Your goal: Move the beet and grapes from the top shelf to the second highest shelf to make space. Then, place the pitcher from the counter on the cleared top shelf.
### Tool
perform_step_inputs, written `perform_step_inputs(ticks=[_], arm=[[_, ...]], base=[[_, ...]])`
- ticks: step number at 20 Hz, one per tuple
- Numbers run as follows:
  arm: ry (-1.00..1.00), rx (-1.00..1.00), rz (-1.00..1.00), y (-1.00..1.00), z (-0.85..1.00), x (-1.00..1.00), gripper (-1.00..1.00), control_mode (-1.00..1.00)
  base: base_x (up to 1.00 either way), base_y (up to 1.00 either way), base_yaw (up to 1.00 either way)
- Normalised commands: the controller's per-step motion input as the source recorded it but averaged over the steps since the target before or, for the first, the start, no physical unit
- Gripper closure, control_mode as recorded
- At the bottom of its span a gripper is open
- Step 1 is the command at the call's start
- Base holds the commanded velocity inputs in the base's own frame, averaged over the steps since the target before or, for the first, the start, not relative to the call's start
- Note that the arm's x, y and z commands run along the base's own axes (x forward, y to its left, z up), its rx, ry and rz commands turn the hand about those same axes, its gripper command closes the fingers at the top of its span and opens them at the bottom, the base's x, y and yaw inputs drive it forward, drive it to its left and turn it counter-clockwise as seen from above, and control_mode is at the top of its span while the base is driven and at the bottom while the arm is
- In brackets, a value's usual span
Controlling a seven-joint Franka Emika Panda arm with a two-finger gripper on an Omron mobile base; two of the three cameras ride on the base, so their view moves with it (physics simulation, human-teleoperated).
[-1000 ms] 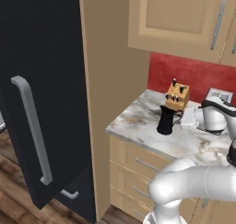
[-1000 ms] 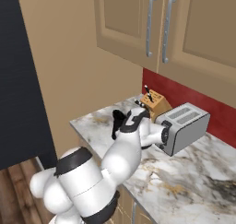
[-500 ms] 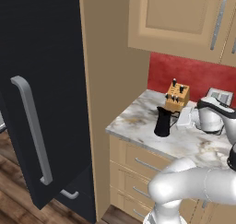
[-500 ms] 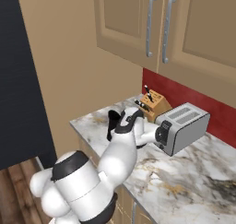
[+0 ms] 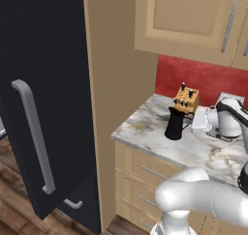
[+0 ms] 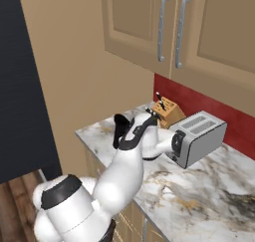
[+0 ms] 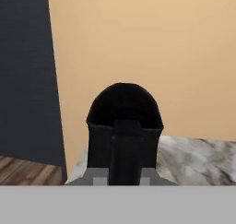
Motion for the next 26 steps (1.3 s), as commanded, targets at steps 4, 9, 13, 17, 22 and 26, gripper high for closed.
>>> perform_step_inputs(ticks=[4, 9, 13, 17, 22, 26], arm=[[-0.01, -0.07, -0.13, 0.36, 1.0, -0.56, 1.0, -1.0], [0.0, -0.11, -0.22, 0.55, 0.73, -0.63, 1.0, -1.0], [0.0, -0.04, -0.31, 0.72, 0.52, -0.73, 1.0, -1.0], [0.01, -0.01, -0.34, 0.74, 0.46, -0.71, 1.0, -1.0], [0.02, 0.0, -0.35, 0.72, 0.56, -0.51, 1.0, -1.0], [0.1, 0.0, -0.31, 0.53, 0.55, -0.46, 1.0, -1.0]], base=[[0.0, 0.0, 0.0], [0.0, 0.0, 0.0], [0.0, 0.0, 0.0], [0.0, 0.0, 0.0], [0.0, 0.0, 0.0], [0.0, 0.0, 0.0]])
